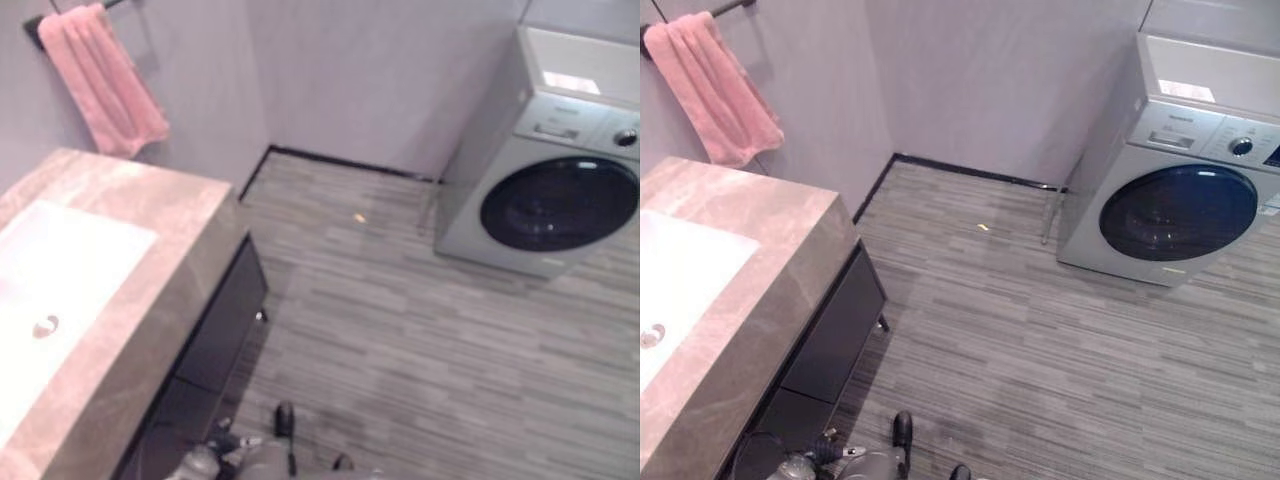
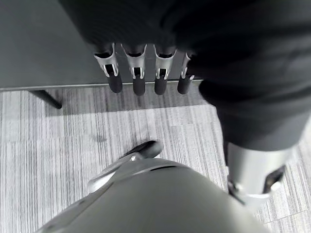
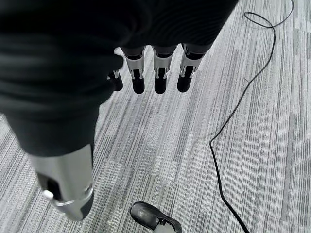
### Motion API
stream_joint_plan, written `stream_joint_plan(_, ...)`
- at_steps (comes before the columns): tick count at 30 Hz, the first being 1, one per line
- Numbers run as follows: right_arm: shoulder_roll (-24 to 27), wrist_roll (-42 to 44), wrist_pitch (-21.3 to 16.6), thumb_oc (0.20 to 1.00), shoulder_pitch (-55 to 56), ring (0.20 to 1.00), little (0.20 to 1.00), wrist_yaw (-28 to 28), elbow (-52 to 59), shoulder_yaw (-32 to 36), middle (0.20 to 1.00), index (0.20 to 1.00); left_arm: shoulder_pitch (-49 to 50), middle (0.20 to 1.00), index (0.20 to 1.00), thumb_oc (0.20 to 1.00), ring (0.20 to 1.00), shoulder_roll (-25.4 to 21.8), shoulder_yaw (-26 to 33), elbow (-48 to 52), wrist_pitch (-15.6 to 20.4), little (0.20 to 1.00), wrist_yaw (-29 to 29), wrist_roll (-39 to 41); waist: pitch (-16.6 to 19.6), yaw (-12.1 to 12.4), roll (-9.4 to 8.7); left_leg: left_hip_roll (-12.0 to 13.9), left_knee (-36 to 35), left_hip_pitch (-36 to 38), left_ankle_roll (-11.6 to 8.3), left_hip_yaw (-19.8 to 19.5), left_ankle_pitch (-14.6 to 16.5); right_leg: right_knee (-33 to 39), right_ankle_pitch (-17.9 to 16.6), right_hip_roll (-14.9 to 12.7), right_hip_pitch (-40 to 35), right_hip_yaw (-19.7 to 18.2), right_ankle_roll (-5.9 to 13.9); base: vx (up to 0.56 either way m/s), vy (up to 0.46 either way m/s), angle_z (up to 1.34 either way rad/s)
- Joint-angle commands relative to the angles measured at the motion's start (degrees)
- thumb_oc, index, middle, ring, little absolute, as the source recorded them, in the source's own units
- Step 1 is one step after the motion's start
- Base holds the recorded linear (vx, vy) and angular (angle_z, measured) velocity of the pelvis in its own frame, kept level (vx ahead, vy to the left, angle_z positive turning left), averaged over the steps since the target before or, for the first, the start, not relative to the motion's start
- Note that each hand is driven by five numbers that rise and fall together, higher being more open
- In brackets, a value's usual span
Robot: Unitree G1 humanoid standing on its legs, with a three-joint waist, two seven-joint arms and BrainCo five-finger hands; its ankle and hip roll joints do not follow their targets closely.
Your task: Put brush and paste in cup on sink, flatten towel.
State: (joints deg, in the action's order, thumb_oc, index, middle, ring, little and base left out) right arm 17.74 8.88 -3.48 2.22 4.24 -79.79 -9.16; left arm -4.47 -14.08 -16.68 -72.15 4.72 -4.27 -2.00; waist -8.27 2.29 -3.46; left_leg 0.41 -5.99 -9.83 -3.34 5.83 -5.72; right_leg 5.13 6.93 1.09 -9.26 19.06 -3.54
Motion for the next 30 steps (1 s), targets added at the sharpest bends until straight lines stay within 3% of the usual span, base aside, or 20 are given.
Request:
stream_joint_plan(1, 0.8, -1.6, -0.9, 1.000, 0.5, 1.000, 1.000, -0.6, 1.5, -1.5, 1.000, 1.000, 2.2, 1.000, 1.000, 1.000, 1.000, 2.3, 0.5, -2.3, 0.5, 1.000, 0.6, -0.7, 2.3, 2.4, 0.62, -1.9, 1.0, -0.3, 1.32, -2.6, -0.3, -4.2, 0.6, 0.5, -1.0, -5.2, 4.82, 0.32, 0.122, -0.57)
stream_joint_plan(9, 0.1, -3.2, -1.4, 1.000, -0.8, 1.000, 1.000, -1.3, 4.9, -2.9, 1.000, 1.000, 2.8, 1.000, 1.000, 1.000, 1.000, 0.1, 0.0, -1.2, 1.6, 1.000, 0.4, -2.1, 5.3, 2.7, -0.06, -3.5, 1.0, 3.3, 3.70, 1.3, 1.6, -8.8, -0.1, -4.1, -1.2, -6.8, 7.53, 0.33, 0.208, -0.43)
stream_joint_plan(14, 0.2, -4.9, -1.4, 1.000, -1.0, 1.000, 1.000, -1.1, 6.2, -3.6, 1.000, 1.000, 2.1, 1.000, 1.000, 1.000, 1.000, -0.4, -1.5, 0.1, 2.0, 1.000, 0.9, -2.9, 6.0, 2.6, -0.22, -6.2, 1.3, 5.9, 6.36, 1.8, 4.7, -18.5, -7.7, -6.8, 1.8, -7.6, 10.47, 0.24, 0.236, -0.01)
stream_joint_plan(17, 0.2, -5.3, -1.2, 1.000, -1.2, 1.000, 1.000, -1.3, 6.7, -3.6, 1.000, 1.000, 1.7, 1.000, 1.000, 1.000, 1.000, -0.7, -2.6, 0.5, 1.9, 1.000, 1.2, -4.0, 5.3, 2.0, 0.50, -7.6, 1.0, 8.6, 8.26, 1.5, 6.5, -31.2, -13.7, -9.2, 6.9, -8.1, 11.82, 0.15, 0.230, 0.04)
stream_joint_plan(19, 0.6, -5.8, -1.2, 1.000, -1.3, 1.000, 1.000, -1.3, 7.2, -3.6, 1.000, 1.000, 1.4, 1.000, 1.000, 1.000, 1.000, -1.0, -3.5, 0.7, 2.0, 1.000, 1.2, -4.7, 3.7, 1.2, 1.55, -7.9, 1.0, 10.7, 9.35, 2.2, 7.2, -39.2, -15.4, -11.5, 11.1, -6.9, 11.55, 0.09, 0.233, 0.06)
stream_joint_plan(22, 0.9, -5.8, -1.3, 1.000, -1.2, 1.000, 1.000, -1.3, 7.4, -3.3, 1.000, 1.000, 1.6, 1.000, 1.000, 1.000, 1.000, -1.4, -4.2, 0.7, 1.9, 1.000, 1.1, -6.0, 2.6, 0.5, 2.83, -7.9, 1.0, 12.8, 9.80, 3.4, 8.6, -42.9, -14.0, -13.6, 13.3, -4.1, 11.22, 0.09, 0.146, -0.18)
stream_joint_plan(23, 1.1, -5.7, -1.5, 1.000, -1.4, 1.000, 1.000, -1.3, 7.5, -3.1, 1.000, 1.000, 1.6, 1.000, 1.000, 1.000, 1.000, -1.7, -4.6, 0.6, 1.8, 1.000, 1.2, -6.5, 2.3, 0.0, 3.52, -7.3, 1.0, 13.3, 9.38, 3.9, 8.8, -41.7, -10.7, -12.4, 15.2, -4.0, 10.53, 0.15, 0.063, -0.44)
stream_joint_plan(24, 1.5, -5.7, -1.8, 1.000, -0.8, 1.000, 1.000, -1.4, 7.5, -2.6, 1.000, 1.000, 1.7, 1.000, 1.000, 1.000, 1.000, -2.2, -4.0, 0.0, 1.8, 1.000, 0.9, -6.6, 1.5, 0.1, 4.68, -6.1, 1.0, 14.6, 8.32, 4.7, 9.3, -35.0, -4.9, -11.4, 16.7, -1.1, 9.88, 0.15, 0.056, -0.38)
stream_joint_plan(27, 1.6, -6.1, -1.8, 1.000, -0.6, 1.000, 1.000, -1.3, 7.6, -2.7, 1.000, 1.000, 1.6, 1.000, 1.000, 1.000, 1.000, -2.1, -3.9, -0.6, 1.7, 1.000, 1.1, -6.8, 0.9, -0.1, 5.34, -5.4, 1.0, 15.0, 7.53, 4.5, 9.2, -28.5, -3.8, -9.7, 16.7, -0.4, 9.44, 0.10, -0.005, -0.28)
stream_joint_plan(30, 1.6, -6.1, -1.8, 1.000, -0.6, 1.000, 1.000, -1.3, 7.6, -2.7, 1.000, 1.000, 1.6, 1.000, 1.000, 1.000, 1.000, -2.1, -3.9, -0.6, 1.7, 1.000, 1.1, -6.8, 0.8, -0.1, 5.34, -5.4, 1.0, 15.0, 7.53, 4.5, 9.2, -28.5, -3.8, -9.7, 16.7, -0.4, 9.44, 0.01, -0.004, 0.15)
